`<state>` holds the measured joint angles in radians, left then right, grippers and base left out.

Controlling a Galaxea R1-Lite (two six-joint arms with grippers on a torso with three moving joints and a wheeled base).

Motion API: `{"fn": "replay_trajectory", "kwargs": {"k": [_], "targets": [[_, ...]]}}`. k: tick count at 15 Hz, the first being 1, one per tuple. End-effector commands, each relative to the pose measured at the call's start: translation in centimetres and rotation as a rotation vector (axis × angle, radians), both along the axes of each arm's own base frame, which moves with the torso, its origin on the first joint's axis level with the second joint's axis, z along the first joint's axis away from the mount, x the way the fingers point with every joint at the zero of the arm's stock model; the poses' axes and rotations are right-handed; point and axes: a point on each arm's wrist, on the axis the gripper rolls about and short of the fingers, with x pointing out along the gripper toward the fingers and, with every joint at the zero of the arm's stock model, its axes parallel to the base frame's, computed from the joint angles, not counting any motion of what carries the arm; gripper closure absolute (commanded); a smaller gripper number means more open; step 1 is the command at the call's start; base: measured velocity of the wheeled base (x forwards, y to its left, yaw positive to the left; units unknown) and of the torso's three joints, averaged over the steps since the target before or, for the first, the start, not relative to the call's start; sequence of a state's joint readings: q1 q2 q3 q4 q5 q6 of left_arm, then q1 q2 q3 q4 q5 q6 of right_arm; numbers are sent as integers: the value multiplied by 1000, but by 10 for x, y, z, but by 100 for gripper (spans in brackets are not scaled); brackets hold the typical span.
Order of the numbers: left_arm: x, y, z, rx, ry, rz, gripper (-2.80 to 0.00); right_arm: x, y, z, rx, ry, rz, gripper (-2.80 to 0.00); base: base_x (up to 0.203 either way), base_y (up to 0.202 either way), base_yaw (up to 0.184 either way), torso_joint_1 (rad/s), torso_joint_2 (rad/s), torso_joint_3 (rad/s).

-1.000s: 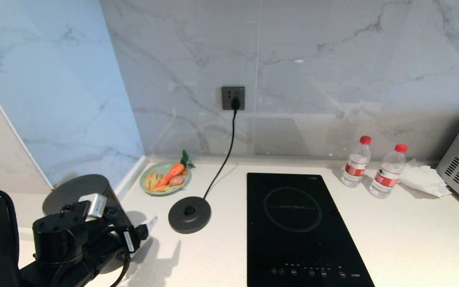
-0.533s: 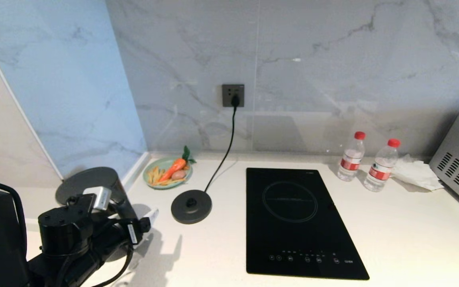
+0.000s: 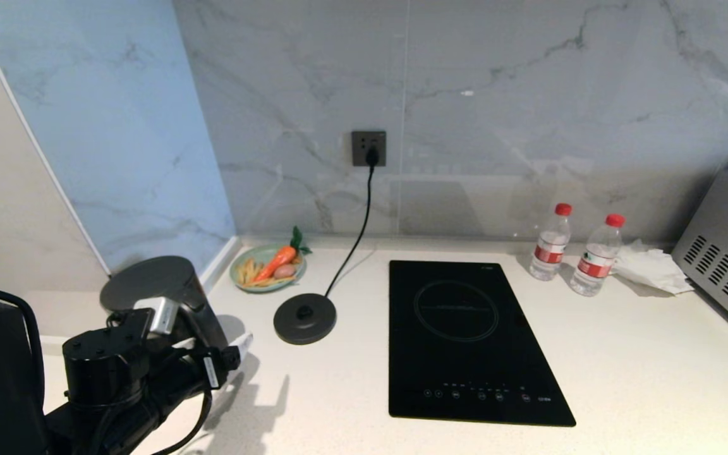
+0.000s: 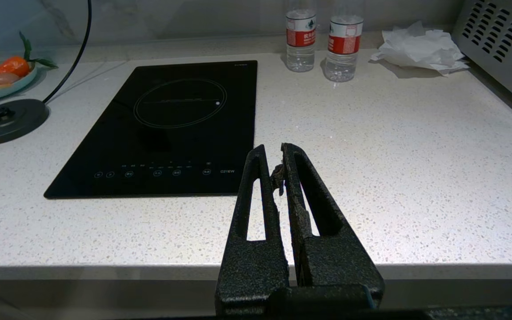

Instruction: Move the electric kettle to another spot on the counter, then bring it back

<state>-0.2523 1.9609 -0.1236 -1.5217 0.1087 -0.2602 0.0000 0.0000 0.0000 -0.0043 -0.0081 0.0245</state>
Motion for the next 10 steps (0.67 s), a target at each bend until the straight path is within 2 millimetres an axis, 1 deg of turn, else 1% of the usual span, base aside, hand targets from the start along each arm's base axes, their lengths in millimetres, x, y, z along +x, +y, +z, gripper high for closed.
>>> {"fn": "replay_trajectory", "kwargs": {"k": [1,3,5,10], "targets": [[-1,3,0,-2,2,13,-280,0,0,0,0,-2,0,0,0,0,0,0,0,0],[-12,11,-1,-4,27,25,-280,0,0,0,0,-2,0,0,0,0,0,0,0,0],[-22,22,4,-22,28,21,-280,0,0,0,0,-2,0,0,0,0,0,0,0,0],[-32,59,31,-88,-92,12,-280,0,0,0,0,-2,0,0,0,0,0,0,0,0]]}}
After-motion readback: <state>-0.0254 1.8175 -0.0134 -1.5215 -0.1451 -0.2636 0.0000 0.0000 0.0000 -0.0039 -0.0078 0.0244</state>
